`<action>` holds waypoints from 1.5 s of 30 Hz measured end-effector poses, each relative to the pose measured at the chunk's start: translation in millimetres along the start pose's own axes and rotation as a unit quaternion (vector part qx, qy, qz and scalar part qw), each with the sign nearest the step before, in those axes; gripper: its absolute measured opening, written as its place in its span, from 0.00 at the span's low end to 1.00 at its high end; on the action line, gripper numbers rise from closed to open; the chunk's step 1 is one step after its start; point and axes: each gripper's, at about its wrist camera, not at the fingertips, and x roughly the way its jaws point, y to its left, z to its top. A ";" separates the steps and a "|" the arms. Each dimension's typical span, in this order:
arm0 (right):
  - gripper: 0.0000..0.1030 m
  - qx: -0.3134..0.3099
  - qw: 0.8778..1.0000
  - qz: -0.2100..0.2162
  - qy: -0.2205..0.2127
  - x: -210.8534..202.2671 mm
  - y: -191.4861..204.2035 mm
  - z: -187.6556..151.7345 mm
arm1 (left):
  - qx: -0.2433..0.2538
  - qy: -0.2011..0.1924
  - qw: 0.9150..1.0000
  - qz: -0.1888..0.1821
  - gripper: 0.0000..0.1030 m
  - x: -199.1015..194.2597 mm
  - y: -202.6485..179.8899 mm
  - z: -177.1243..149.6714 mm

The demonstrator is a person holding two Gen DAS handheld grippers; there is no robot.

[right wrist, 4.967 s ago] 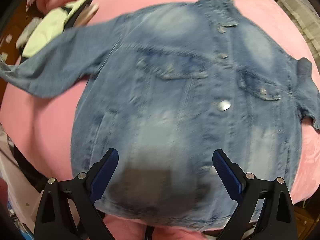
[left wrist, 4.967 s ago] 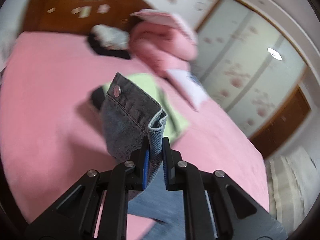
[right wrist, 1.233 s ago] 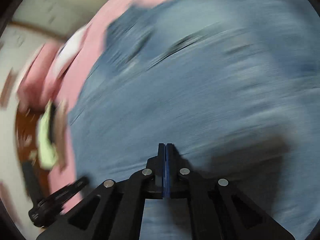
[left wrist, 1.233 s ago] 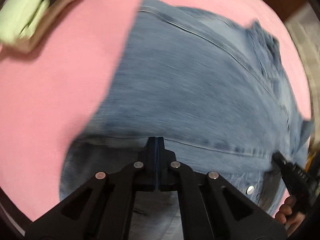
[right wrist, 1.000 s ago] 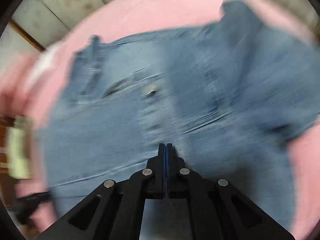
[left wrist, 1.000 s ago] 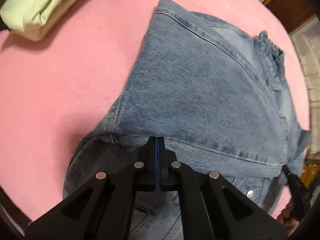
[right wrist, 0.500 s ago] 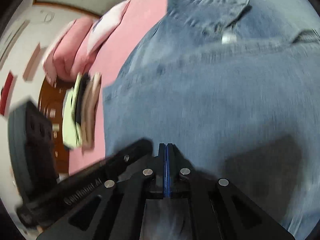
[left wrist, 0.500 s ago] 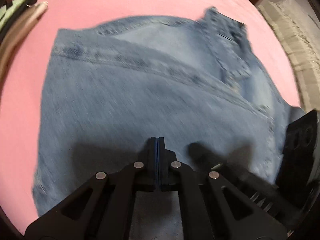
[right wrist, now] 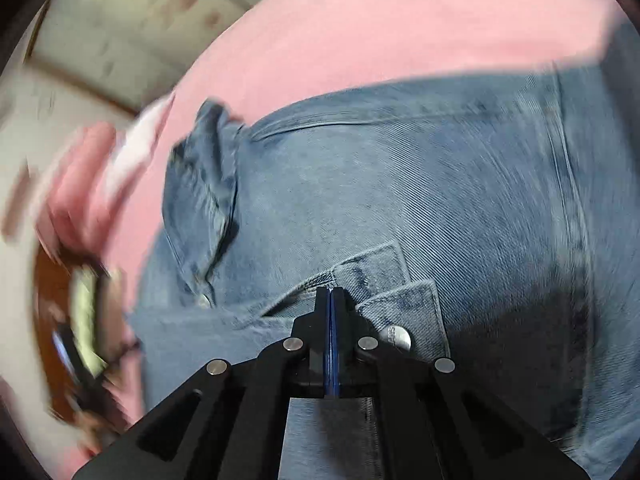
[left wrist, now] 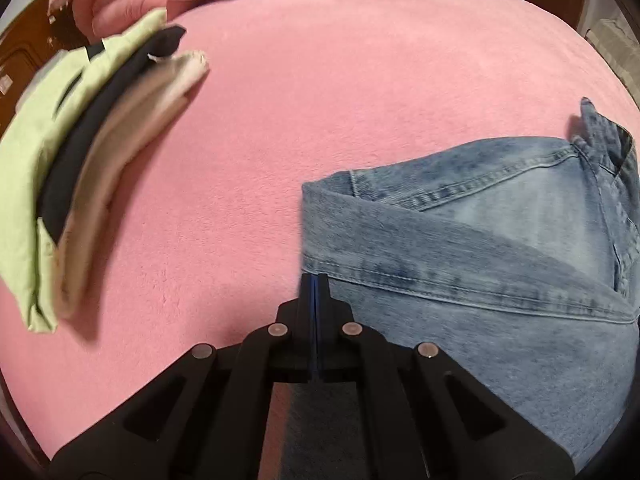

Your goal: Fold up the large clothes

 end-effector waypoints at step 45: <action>0.88 0.161 0.986 -0.048 -0.009 -231.3 68.8 -341.6 | 0.213 0.168 0.950 -0.152 0.70 -192.8 -59.1 -256.4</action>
